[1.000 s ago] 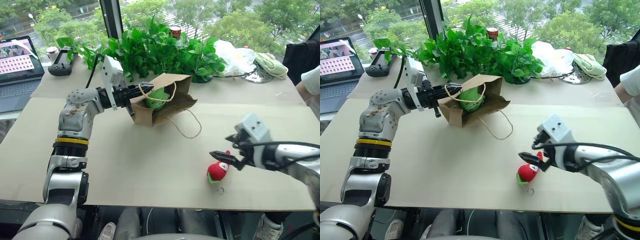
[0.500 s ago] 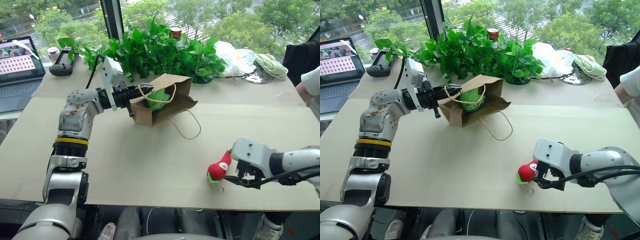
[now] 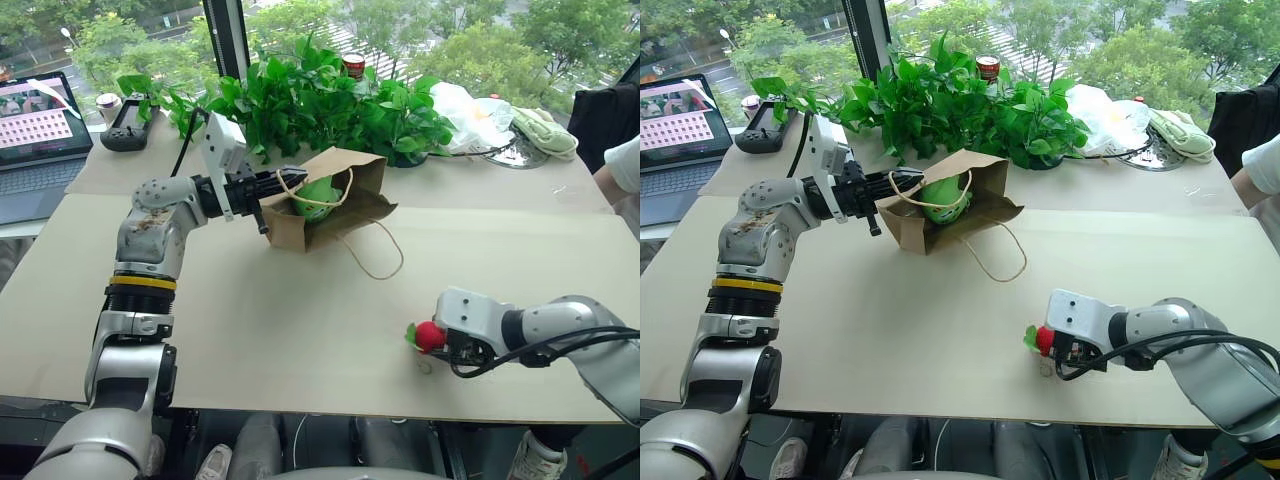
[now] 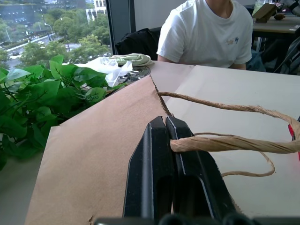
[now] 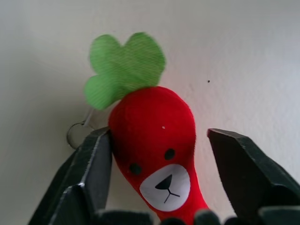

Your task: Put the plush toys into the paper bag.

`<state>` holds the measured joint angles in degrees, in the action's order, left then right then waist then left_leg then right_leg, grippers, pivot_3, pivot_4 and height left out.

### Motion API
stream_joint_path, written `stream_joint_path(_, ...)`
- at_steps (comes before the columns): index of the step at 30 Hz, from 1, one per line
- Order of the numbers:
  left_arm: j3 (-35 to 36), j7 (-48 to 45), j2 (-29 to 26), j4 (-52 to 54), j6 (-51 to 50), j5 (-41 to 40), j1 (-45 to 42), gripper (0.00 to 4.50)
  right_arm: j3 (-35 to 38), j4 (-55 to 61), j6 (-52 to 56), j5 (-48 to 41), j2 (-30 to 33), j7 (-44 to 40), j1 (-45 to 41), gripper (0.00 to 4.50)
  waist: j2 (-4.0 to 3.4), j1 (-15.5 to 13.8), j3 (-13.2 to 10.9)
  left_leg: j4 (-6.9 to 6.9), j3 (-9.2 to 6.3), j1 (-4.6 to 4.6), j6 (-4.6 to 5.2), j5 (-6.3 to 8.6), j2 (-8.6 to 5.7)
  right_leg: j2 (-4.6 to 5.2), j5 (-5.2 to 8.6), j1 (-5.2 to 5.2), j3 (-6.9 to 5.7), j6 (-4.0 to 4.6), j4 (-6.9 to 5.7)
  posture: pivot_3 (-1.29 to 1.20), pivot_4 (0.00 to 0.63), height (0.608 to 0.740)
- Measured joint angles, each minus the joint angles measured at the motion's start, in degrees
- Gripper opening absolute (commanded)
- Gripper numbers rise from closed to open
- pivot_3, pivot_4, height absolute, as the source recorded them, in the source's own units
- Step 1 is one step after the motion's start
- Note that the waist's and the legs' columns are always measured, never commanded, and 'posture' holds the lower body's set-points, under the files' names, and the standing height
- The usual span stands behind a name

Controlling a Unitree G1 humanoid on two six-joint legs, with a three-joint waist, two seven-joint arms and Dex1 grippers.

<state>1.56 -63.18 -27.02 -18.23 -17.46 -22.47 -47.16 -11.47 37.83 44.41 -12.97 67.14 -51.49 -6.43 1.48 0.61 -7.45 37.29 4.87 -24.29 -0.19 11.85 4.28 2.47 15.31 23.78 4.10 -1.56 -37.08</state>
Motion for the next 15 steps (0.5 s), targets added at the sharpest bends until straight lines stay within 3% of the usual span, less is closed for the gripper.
stream_joint_path(2,0.00,0.01,0.00,0.00,0.00,0.00,0.00,0.00,0.00,0.07,0.86,0.02,-0.15,-0.19,0.02,1.13,0.00,-0.02,0.00,0.00,0.00,0.01,0.00,0.00,0.00,0.00,0.00,0.00,0.00,0.00,0.00,0.00,0.150,0.713)
stream_joint_path(6,0.00,0.02,-0.01,0.00,0.00,0.00,0.00,0.00,0.03,0.12,1.50,0.10,-0.37,-0.20,0.02,0.03,0.00,-0.03,0.00,0.00,0.00,0.01,0.00,0.00,0.00,0.00,0.00,0.00,0.00,0.00,-0.01,0.00,0.150,0.713)
stream_joint_path(10,0.00,0.03,-0.20,0.00,0.00,0.00,0.05,0.00,1.74,0.05,4.49,-1.60,-3.43,0.58,-0.91,0.03,0.00,0.03,0.00,0.01,-0.01,0.01,0.00,0.00,0.00,-0.01,0.00,-0.02,0.00,0.00,-0.01,0.00,0.150,0.713)
stream_joint_path(15,0.05,0.40,-0.21,0.08,-0.08,-0.02,0.11,0.00,7.76,-0.88,12.11,-6.63,-14.56,5.34,-12.46,0.03,-0.02,0.24,0.00,0.06,-0.07,0.05,-0.02,-0.02,0.00,-0.06,-0.02,-0.03,0.01,0.04,-0.07,0.00,0.150,0.713)
